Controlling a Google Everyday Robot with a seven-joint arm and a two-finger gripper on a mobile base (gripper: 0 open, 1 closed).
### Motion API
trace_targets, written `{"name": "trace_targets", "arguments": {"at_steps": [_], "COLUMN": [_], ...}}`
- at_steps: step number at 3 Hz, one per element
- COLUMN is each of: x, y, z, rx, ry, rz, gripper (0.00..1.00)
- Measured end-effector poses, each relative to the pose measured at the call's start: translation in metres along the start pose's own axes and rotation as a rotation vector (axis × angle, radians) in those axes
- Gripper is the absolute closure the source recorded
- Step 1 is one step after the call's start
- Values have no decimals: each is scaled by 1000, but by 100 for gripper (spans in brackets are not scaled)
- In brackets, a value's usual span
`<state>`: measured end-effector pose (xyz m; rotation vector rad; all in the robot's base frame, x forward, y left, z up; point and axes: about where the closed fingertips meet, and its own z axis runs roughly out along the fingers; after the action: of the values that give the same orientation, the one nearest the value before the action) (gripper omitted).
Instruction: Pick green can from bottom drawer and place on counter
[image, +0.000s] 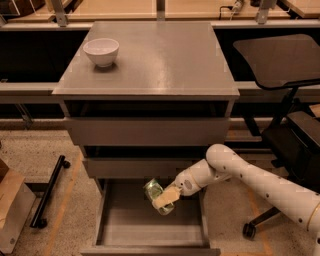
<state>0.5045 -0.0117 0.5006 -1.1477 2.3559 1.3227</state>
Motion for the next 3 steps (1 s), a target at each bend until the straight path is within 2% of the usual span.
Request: {"name": "trace_targets", "arguments": {"at_steps": [1, 2, 3], "x": [-5, -26, -57], "y": [6, 32, 75], "z": [-5, -16, -42], "rx": [39, 102, 190], "ry": [30, 93, 145], "rz": [-9, -53, -136], "gripper": [100, 100, 100]}}
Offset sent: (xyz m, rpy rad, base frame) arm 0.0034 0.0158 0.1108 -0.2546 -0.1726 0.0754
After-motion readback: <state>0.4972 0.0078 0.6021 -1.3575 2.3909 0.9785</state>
